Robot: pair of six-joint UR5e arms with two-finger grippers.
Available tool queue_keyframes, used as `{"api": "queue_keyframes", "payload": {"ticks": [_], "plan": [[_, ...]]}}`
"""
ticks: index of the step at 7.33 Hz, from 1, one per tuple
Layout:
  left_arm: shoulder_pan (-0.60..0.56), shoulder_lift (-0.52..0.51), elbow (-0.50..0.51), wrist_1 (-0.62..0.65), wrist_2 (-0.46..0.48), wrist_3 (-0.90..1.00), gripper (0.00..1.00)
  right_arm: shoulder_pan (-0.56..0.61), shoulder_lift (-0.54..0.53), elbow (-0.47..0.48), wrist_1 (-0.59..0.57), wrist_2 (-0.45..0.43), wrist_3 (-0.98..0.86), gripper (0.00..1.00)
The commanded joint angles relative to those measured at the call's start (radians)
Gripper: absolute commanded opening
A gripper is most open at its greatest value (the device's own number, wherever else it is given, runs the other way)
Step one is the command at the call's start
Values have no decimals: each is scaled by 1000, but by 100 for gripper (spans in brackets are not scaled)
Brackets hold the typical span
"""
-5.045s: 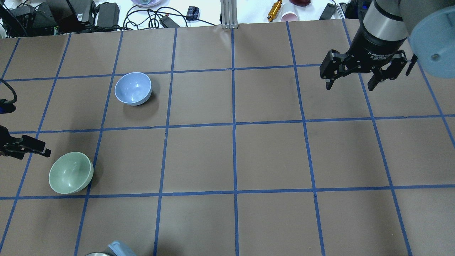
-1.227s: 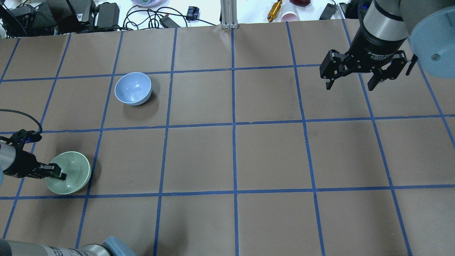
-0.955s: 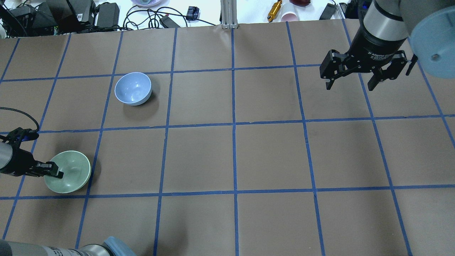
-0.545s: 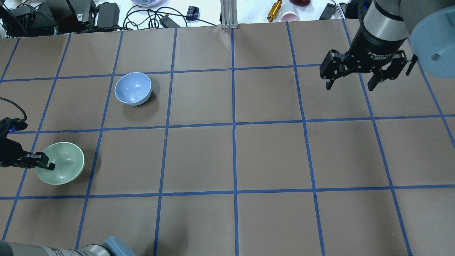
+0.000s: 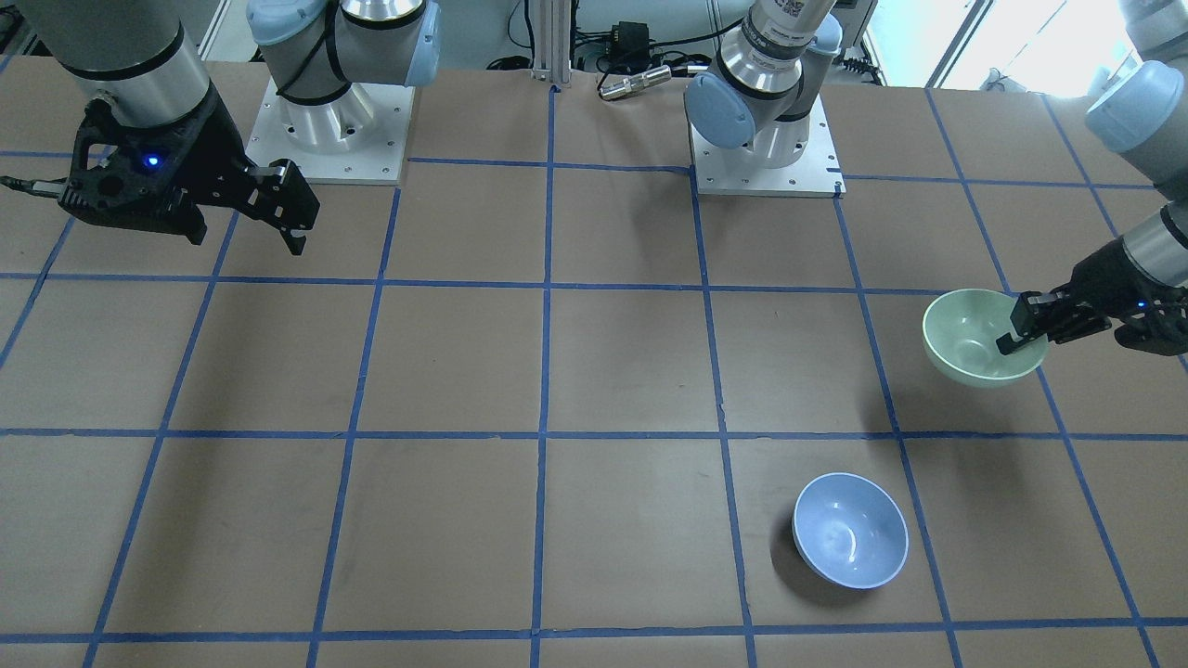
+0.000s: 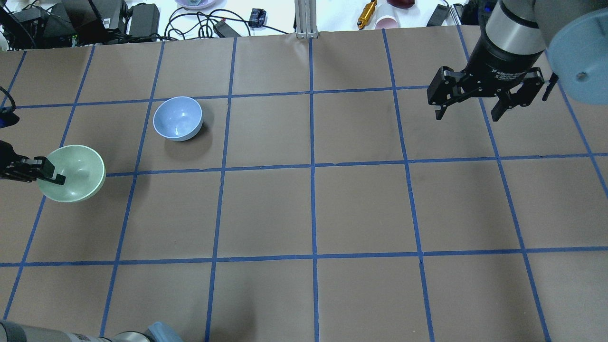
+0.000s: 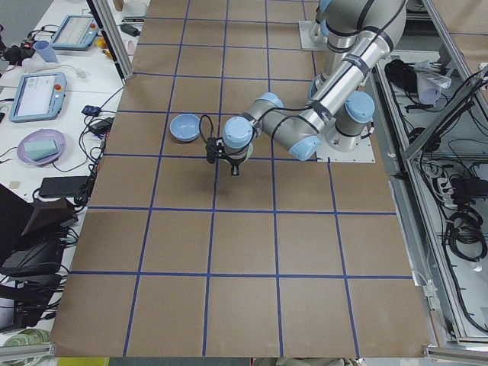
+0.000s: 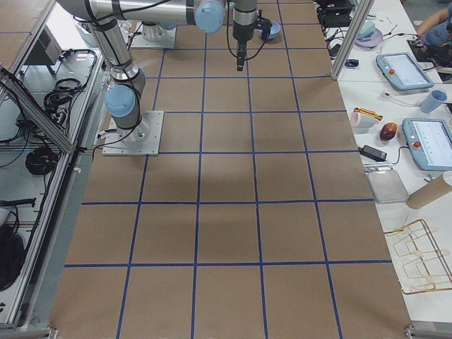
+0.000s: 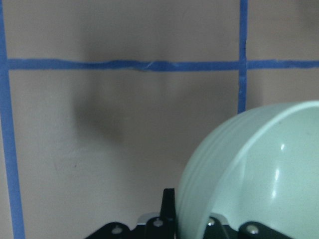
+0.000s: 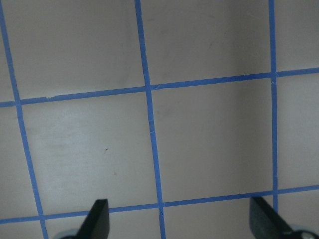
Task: Stack green bowl on blue bowl
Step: 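Lift the green bowl with the left gripper toward the blue bowl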
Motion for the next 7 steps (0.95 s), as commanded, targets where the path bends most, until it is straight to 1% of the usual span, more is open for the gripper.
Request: {"api": "queue_keyframes", "payload": {"ticks": [1,3,4,5,7], "plan": [[-84,-46,123,-60,-60,-129,0,0,0,2,0,0,0,100],[-150,-103,149,-43,-152,-222,0,0,0,0,0,0,0,100],[-199,-132,186,-41,-200,-291,0,0,0,0,0,0,0,100],[-240,-177,239,-29,-208,-318,0,0,0,0,0,0,0,100],[-288,-261,327,-18,-220,-378,0,0,0,0,0,0,0,100]]}}
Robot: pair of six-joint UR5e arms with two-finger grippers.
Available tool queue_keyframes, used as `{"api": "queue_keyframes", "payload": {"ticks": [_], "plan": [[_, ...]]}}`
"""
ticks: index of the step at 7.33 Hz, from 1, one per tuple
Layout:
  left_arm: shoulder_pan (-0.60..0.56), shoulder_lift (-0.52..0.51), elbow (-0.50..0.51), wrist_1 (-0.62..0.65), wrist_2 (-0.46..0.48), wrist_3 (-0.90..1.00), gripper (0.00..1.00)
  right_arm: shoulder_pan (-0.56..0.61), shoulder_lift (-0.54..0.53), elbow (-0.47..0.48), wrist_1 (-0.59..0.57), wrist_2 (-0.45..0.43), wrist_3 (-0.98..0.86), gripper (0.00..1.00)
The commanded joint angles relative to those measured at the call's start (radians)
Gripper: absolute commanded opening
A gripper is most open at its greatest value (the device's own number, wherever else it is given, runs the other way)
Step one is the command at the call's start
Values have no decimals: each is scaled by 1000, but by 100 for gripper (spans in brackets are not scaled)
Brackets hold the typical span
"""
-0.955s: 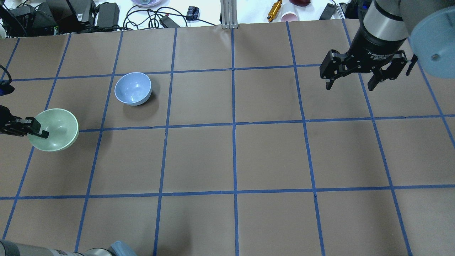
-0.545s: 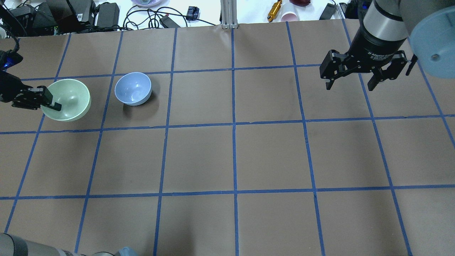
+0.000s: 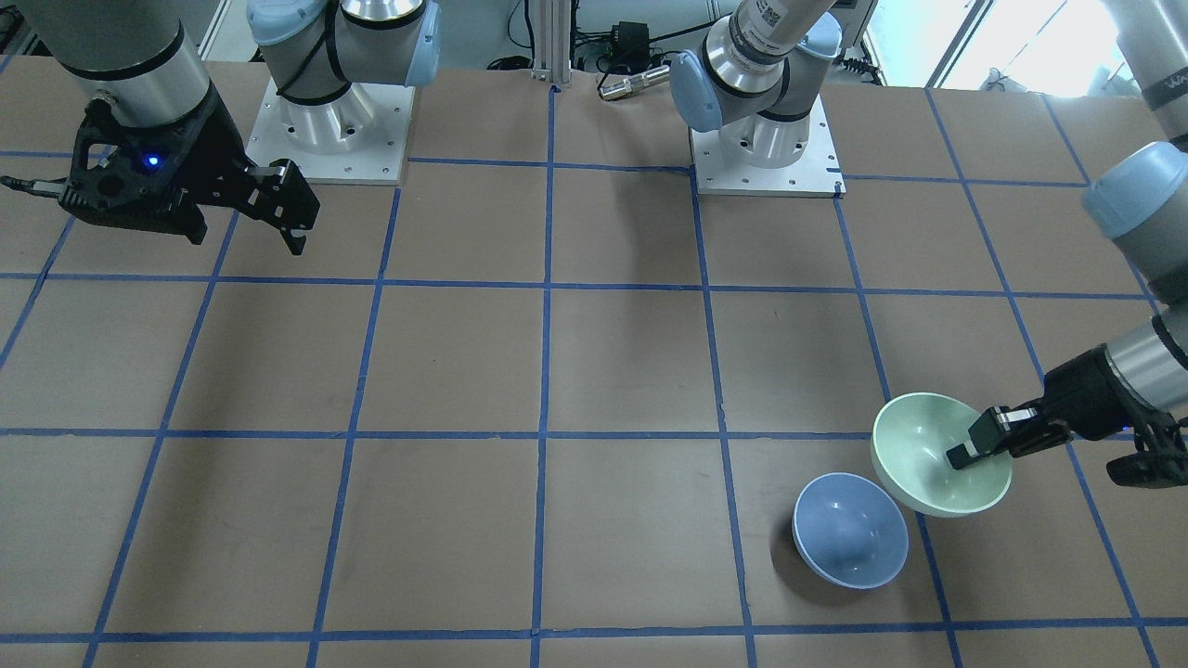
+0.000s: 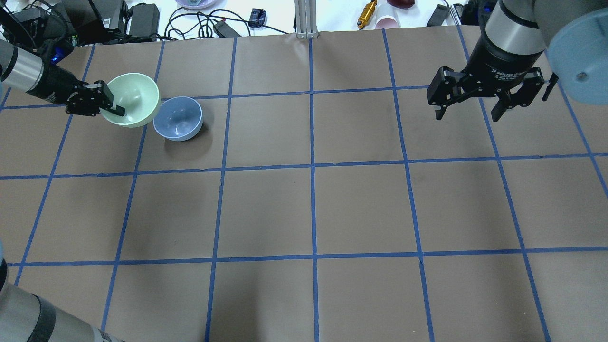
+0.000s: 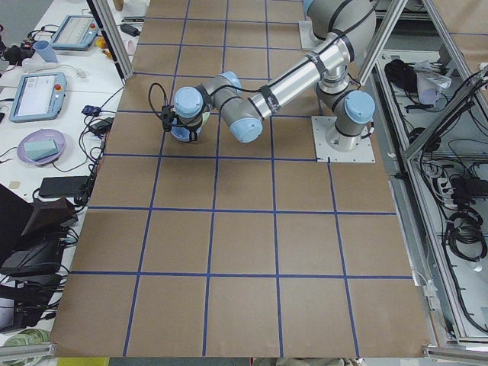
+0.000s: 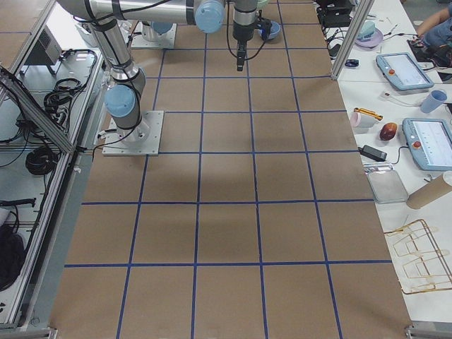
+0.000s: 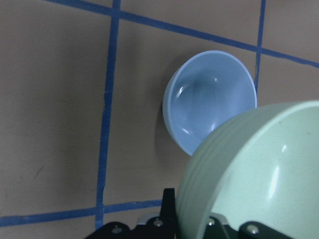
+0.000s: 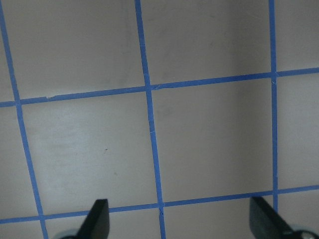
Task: Stack green bowl on blue bowl
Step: 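Lower the green bowl into the blue bowl and open the left gripper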
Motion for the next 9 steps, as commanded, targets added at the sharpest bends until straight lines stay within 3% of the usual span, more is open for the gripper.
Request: {"api": "queue_keyframes", "payload": {"ticks": [1,3,9], "plan": [[-57,-87,79,23,-12,-75,0,0,0,0,0,0,0,100],[-83,-138,82,112,-10,-103,0,0,0,0,0,0,0,100],[-83,-161,52,114,1,-100,3,0,0,0,0,0,0,100]]}}
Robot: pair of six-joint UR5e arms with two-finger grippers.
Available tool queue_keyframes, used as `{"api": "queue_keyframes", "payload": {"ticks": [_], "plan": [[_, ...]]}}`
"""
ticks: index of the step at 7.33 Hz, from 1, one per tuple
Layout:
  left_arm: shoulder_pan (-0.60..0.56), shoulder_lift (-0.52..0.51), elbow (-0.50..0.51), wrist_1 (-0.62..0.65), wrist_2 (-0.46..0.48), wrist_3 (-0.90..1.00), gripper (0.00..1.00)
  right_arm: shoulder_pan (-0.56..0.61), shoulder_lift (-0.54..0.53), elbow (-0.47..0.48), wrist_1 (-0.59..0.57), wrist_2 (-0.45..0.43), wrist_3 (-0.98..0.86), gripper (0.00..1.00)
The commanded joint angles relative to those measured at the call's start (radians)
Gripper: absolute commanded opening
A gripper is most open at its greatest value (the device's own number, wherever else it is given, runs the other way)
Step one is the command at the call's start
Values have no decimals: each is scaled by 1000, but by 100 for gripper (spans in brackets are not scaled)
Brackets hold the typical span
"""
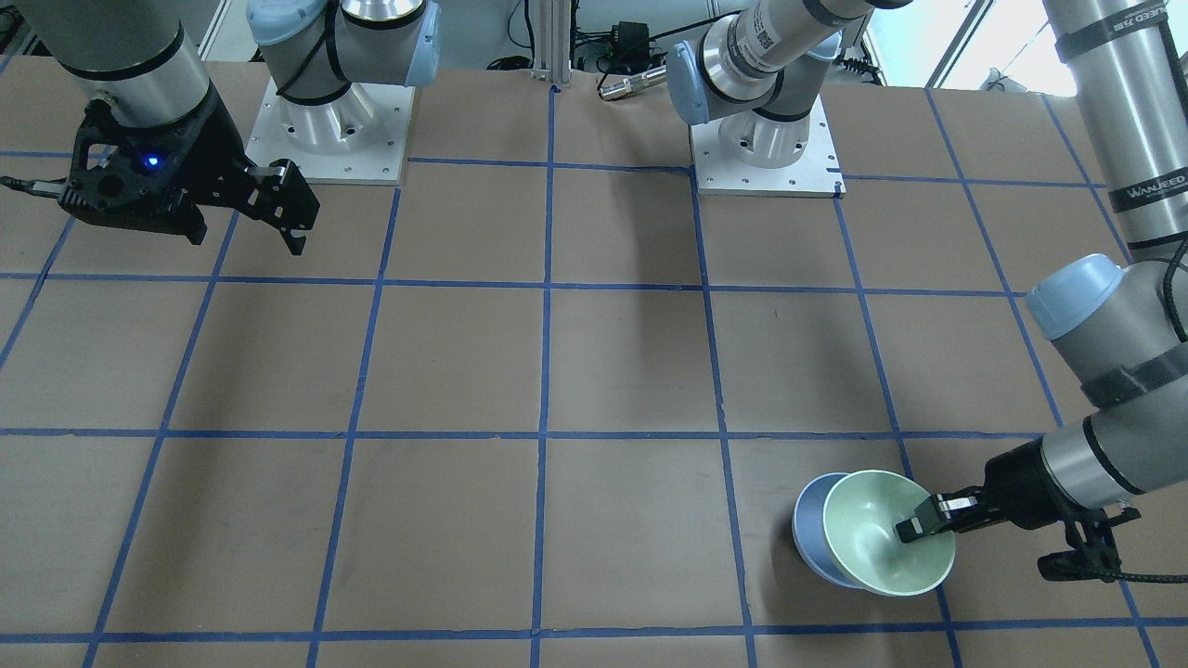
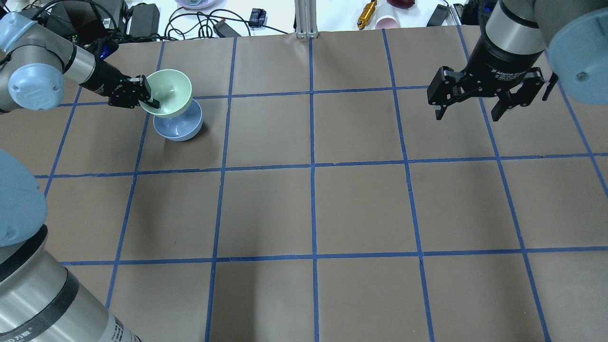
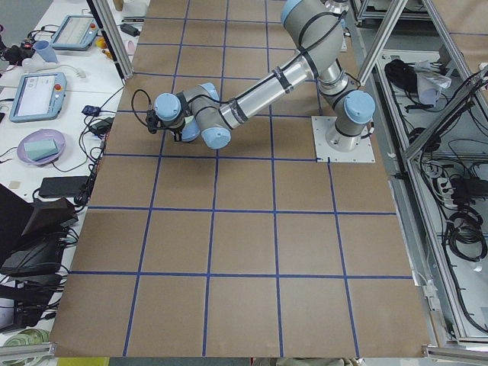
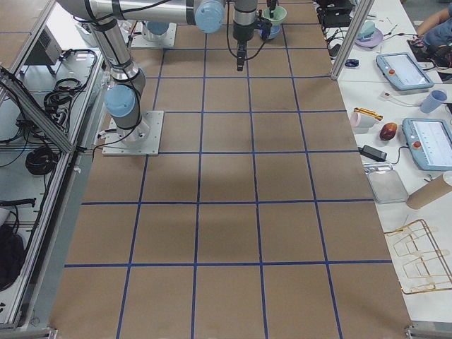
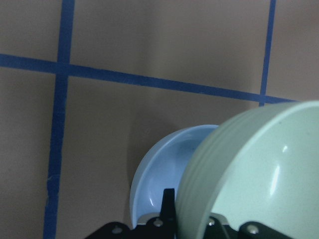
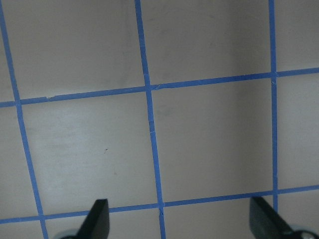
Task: Stack green bowl on blue bowl
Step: 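Lower the green bowl into the blue bowl and open the left gripper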
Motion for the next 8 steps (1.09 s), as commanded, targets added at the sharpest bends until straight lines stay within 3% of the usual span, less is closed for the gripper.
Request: {"api": "queue_keyframes", "payload": {"ticks": [1,3,5,8], "plan": [[0,0,-25,2,1,3,4,0,0,0,0,0,0,100],[0,2,-32,0,1,-1,19,0,0,0,0,0,0,100],[-2,3,-29,3,1,-9,100,0,0,0,0,0,0,100],[-8,74,-18,-38,10,-38,100,0,0,0,0,0,0,100]]}}
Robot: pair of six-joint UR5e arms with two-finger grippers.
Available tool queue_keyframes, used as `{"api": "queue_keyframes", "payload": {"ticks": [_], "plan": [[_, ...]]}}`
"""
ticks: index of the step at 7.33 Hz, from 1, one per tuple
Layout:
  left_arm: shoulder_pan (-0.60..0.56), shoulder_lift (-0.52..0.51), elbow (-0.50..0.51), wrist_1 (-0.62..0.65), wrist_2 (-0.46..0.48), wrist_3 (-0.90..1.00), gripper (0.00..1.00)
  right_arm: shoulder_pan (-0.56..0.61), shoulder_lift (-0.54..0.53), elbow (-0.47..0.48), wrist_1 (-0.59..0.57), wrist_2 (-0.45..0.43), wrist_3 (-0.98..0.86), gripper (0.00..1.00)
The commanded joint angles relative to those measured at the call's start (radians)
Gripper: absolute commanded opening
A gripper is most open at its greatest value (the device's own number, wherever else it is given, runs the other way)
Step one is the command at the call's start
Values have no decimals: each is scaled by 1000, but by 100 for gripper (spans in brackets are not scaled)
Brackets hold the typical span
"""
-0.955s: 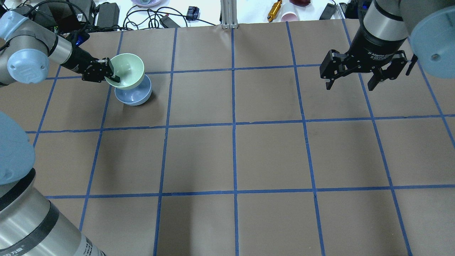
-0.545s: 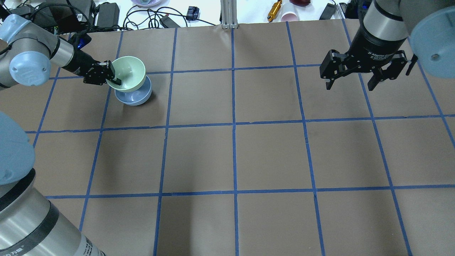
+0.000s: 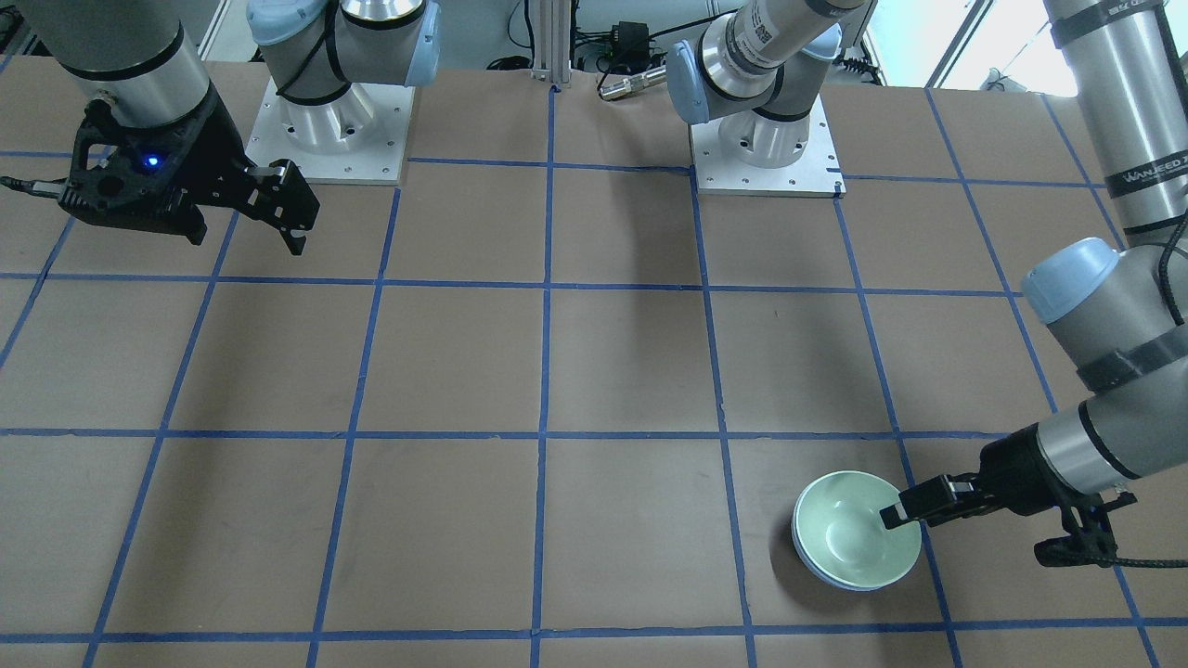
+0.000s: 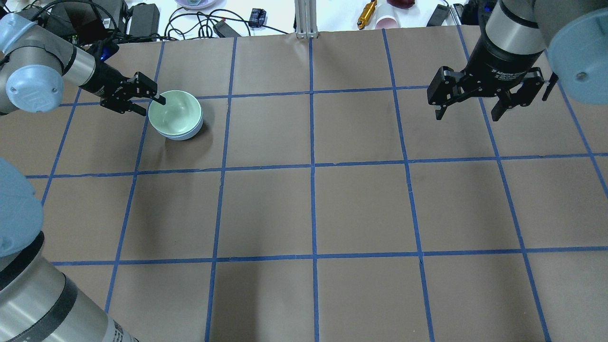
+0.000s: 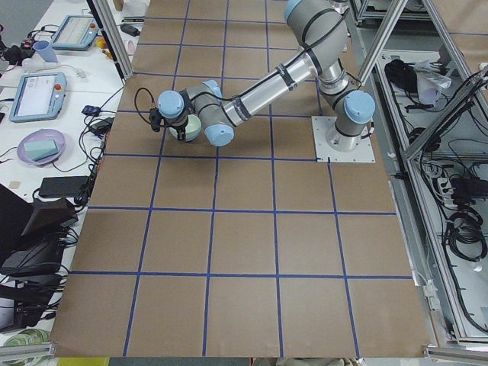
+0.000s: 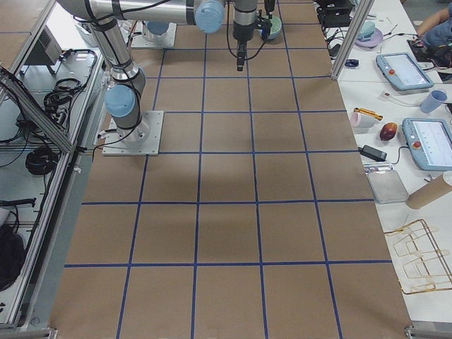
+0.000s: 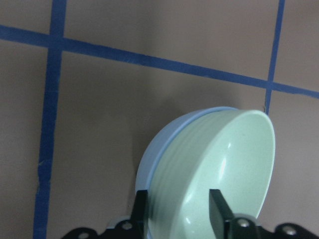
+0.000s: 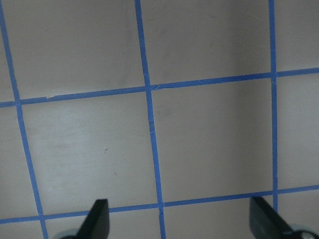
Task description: Stack green bowl on blue bowl
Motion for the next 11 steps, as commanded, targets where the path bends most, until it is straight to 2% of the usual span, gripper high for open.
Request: {"api": "queue_keyframes", "payload": {"ticks": [1,4,6,7,8,10,11], "plan": [[-27,60,14,-47,78,-13,100,0,0,0,0,0,0,100],[-212,184,55,-98,320,-164,100,0,0,0,0,0,0,100],[-257,299,68,-243,350,-174,100,0,0,0,0,0,0,100],[-285,347,63,-262,355,-174,100,0,0,0,0,0,0,100],[-326,388,57,-282,428,-175,100,0,0,0,0,0,0,100],[-377,477,51,-383,439,-247,100,0,0,0,0,0,0,100],[-382,497,48,-391,438,-255,100,0,0,0,0,0,0,100]]}}
